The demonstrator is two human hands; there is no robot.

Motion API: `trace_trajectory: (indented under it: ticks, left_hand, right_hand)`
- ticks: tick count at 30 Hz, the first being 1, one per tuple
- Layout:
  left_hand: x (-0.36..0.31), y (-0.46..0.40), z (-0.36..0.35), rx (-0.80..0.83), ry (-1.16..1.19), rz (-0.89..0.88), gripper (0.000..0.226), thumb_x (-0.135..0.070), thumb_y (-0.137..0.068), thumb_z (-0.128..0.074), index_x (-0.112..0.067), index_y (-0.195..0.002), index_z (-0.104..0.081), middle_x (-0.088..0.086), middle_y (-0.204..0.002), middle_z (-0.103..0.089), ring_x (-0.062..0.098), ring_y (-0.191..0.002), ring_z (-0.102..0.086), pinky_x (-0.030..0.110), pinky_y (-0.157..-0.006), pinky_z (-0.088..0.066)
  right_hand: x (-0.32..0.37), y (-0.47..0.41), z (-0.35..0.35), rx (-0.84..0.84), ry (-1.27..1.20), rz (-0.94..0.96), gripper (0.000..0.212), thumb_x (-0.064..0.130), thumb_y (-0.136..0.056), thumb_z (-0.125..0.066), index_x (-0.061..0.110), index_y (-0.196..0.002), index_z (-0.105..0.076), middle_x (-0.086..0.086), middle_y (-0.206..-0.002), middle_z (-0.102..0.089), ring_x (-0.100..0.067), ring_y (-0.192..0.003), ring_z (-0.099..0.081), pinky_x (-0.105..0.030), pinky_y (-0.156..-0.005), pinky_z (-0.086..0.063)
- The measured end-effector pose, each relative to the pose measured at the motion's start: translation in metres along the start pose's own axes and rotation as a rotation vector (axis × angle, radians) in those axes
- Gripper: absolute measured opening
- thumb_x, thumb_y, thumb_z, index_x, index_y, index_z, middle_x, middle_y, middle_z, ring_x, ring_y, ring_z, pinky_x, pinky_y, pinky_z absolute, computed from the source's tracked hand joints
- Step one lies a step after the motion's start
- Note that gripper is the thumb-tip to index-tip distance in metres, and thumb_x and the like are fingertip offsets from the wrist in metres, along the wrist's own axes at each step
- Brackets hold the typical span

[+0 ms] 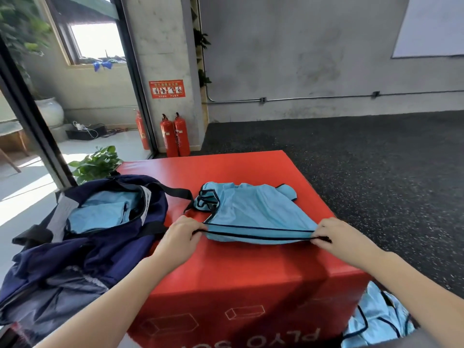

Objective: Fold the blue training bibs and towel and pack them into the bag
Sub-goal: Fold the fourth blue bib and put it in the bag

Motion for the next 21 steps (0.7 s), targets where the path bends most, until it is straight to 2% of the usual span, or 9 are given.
trace_trajectory:
  ticks: [3,6,9,12,17,19,21]
  left_hand:
    - [-0.007,-0.021,0.032,-0.045,0.017,0.077,0.02,-0.01,-0.088,-0.07,-0.022,-0.101,-0.079,-0.012,-0.097,-0.071,0.013,-0.099,-0.062,0.026,-0.091,-0.045]
    - [-0.029,-0.045,0.071,-0.109,0.034,0.093,0.019,-0.009,-0.089,-0.068,-0.017,-0.102,-0.079,-0.003,-0.101,-0.075,0.016,-0.099,-0.065,0.021,-0.089,-0.04]
    - [-0.059,-0.066,0.12,-0.205,0.04,0.089,0.018,-0.011,-0.091,-0.067,-0.013,-0.105,-0.079,0.001,-0.104,-0.075,0.018,-0.099,-0.065,0.021,-0.088,-0.04]
    - [-0.081,-0.082,0.172,-0.328,0.05,0.111,0.016,-0.015,-0.091,-0.068,-0.015,-0.102,-0.08,0.0,-0.1,-0.075,0.016,-0.094,-0.065,0.025,-0.089,-0.043]
    - [-0.115,-0.106,0.25,-0.442,0.146,0.151,0.016,-0.023,-0.093,-0.067,-0.019,-0.1,-0.08,-0.008,-0.087,-0.073,0.011,-0.082,-0.065,0.02,-0.074,-0.044]
    - [-0.13,-0.111,0.28,-0.487,0.177,0.14,0.015,-0.022,-0.093,-0.066,-0.018,-0.096,-0.08,-0.009,-0.079,-0.07,0.015,-0.081,-0.066,0.025,-0.074,-0.045]
    - [-0.143,-0.115,0.306,-0.523,0.21,0.127,0.014,-0.02,-0.092,-0.066,-0.016,-0.093,-0.08,-0.009,-0.074,-0.068,0.018,-0.08,-0.066,0.03,-0.076,-0.048]
  right_hand:
    - [-0.008,-0.009,0.022,0.02,0.053,-0.048,0.017,0.043,-0.091,-0.068,0.03,-0.097,-0.077,0.014,-0.09,-0.06,-0.014,-0.093,-0.059,-0.033,-0.087,-0.048]
    - [-0.005,-0.02,0.064,-0.026,0.031,-0.087,0.01,0.027,-0.09,-0.071,0.024,-0.095,-0.077,0.008,-0.09,-0.061,-0.016,-0.094,-0.061,-0.027,-0.083,-0.044]
    - [-0.001,-0.024,0.128,-0.269,-0.132,-0.181,0.007,0.014,-0.086,-0.075,0.018,-0.091,-0.078,0.005,-0.087,-0.063,-0.018,-0.087,-0.063,-0.027,-0.078,-0.042]
    - [0.008,-0.025,0.184,-0.457,-0.243,-0.235,0.01,0.01,-0.087,-0.074,0.014,-0.096,-0.079,0.004,-0.091,-0.065,-0.016,-0.091,-0.062,-0.025,-0.082,-0.04]
    - [0.027,-0.025,0.269,-0.639,-0.409,-0.287,0.018,0.013,-0.093,-0.068,0.014,-0.109,-0.076,0.004,-0.1,-0.066,-0.018,-0.094,-0.062,-0.028,-0.083,-0.043]
    - [0.032,-0.024,0.3,-0.703,-0.504,-0.296,0.021,0.014,-0.093,-0.067,0.012,-0.113,-0.075,0.002,-0.1,-0.069,-0.021,-0.094,-0.065,-0.029,-0.082,-0.046]
    - [0.041,-0.022,0.328,-0.748,-0.556,-0.278,0.023,0.017,-0.095,-0.067,0.009,-0.116,-0.074,0.001,-0.103,-0.069,-0.016,-0.094,-0.062,-0.027,-0.083,-0.042]
Point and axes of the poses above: each hand's wrist, its own y-axis away from the middle knuckle, its own z-axis out of the back of the hand, x = y × z, the point moved 9 cm from there along -y, towards the middle knuckle
